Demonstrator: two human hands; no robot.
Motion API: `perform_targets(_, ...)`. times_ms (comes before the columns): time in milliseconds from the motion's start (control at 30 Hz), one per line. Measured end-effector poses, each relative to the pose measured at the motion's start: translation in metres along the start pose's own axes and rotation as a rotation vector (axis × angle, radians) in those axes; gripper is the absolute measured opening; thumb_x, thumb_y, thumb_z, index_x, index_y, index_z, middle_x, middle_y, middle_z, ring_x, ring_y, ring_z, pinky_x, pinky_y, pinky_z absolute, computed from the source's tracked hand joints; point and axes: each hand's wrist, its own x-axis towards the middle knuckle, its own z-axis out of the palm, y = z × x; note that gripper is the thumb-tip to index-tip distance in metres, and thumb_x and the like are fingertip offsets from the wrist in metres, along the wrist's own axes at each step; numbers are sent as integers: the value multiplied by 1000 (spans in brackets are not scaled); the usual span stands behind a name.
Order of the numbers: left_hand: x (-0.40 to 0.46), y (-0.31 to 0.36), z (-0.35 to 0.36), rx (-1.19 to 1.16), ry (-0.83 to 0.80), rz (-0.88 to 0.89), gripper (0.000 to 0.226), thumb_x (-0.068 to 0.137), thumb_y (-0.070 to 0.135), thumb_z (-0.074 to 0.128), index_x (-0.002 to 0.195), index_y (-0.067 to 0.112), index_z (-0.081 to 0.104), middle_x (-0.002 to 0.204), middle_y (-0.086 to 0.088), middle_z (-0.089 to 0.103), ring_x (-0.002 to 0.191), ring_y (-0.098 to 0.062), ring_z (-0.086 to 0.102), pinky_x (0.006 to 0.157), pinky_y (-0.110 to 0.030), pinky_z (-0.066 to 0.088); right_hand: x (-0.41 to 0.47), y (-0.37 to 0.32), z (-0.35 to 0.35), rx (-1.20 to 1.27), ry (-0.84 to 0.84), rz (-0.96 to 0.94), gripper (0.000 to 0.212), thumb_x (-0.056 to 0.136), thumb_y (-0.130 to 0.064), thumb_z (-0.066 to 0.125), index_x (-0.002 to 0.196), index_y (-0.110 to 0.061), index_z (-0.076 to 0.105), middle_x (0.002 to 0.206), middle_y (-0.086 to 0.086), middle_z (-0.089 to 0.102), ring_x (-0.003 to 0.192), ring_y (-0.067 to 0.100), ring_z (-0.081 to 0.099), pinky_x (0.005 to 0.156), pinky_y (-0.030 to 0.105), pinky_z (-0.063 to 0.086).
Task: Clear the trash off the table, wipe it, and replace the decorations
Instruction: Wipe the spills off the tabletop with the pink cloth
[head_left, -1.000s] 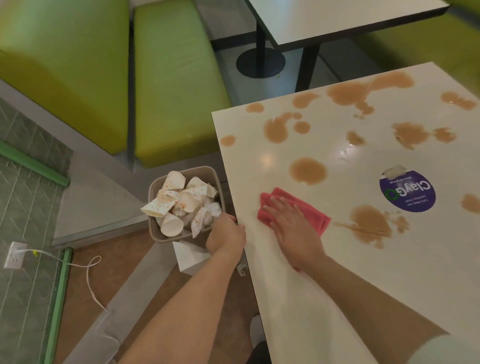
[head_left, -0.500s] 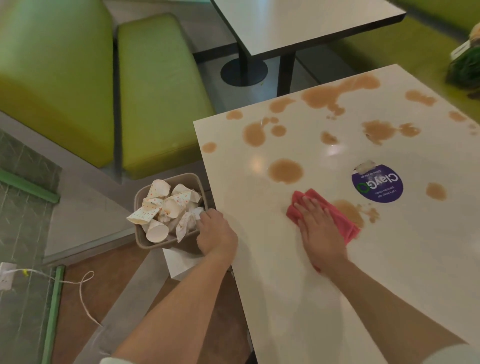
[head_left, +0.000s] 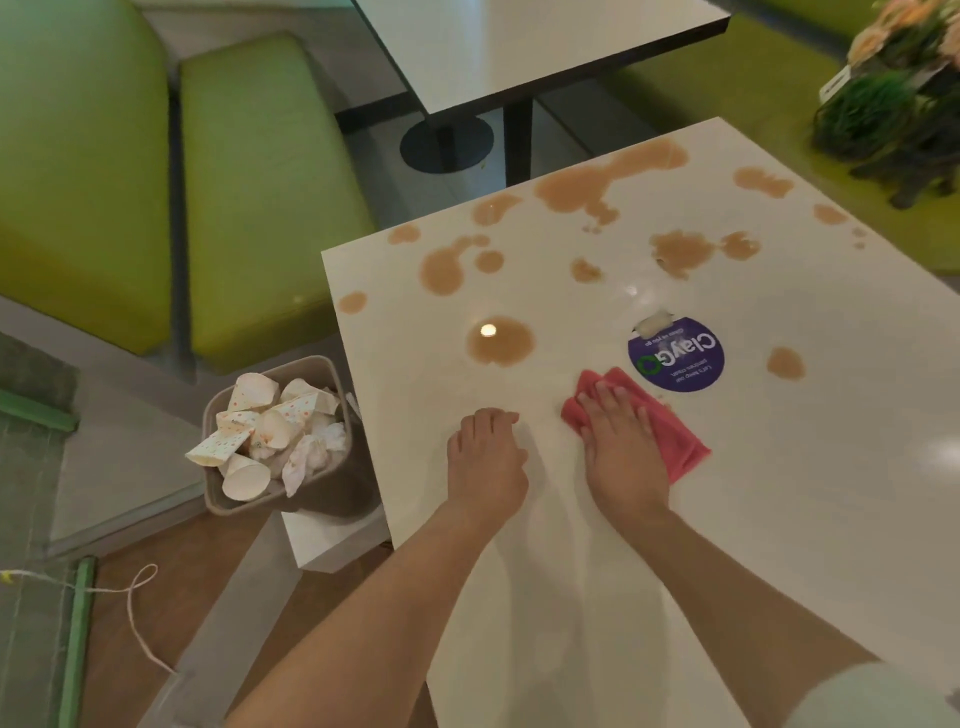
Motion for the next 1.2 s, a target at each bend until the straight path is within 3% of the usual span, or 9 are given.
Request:
perform_targets(167,12,31,12,50,-122,-100,71,96,31,52,153,11,15,160,-8,13,148,-25,12,120,-35,11,-59,16,-5,41,-91,-298,48,101,-27,29,146,-27,43,157,-8,32,148,9,19,122,35,11)
perform_targets(367,19,39,20,212,-149,-132,77,94,35,56,152,10,12,159,-10,13,146,-26,15,119,-38,16,3,52,-21,18,-41,-87,60,97,-37,12,149,-23,37,160,-4,25,150,15,16,122,32,3)
perform_targets(467,22,41,22,241,-145,-183,71,97,30,51,153,14,10,160,-5,11,147,-23,14,119,-41,15,16,28,-12,32,-14,-91,56,97,-31,20,146,-18,43,158,2,30,148,21,22,121,33,3)
perform_targets(567,22,46,23,262,-174,-209,70,99,33,46,154,14,6,162,-4,6,149,-21,9,120,-42,12,-20,30,-12,43,-72,-299,48,98,-25,32,144,-21,47,155,-2,36,146,18,28,121,33,7)
perform_targets(667,22,47,23,253,-173,-228,69,99,29,46,154,15,5,162,-3,4,149,-20,7,120,-42,11,-24,57,-25,47,-138,-427,46,101,-28,29,144,-25,46,156,-7,34,146,12,26,121,30,8)
perform_targets(867,19,46,24,233,-141,-214,71,98,26,48,154,15,7,162,-2,4,149,-20,7,121,-43,10,32,40,-18,55,-72,-191,63,95,-36,11,149,-20,39,160,-1,25,150,18,15,122,31,0)
perform_targets(1067,16,38,16,189,-120,-162,77,96,41,53,154,18,8,163,1,5,149,-15,6,121,-40,6,-8,43,-14,40,-136,-380,52,102,-34,19,150,-24,36,161,-5,21,150,12,11,122,32,4)
perform_targets(1200,12,29,16,127,-92,-95,74,96,44,51,155,21,12,162,4,8,149,-12,9,121,-37,5,39,32,-11,-10,-85,-250,59,98,-37,14,150,-21,36,161,-1,23,150,16,13,122,31,1)
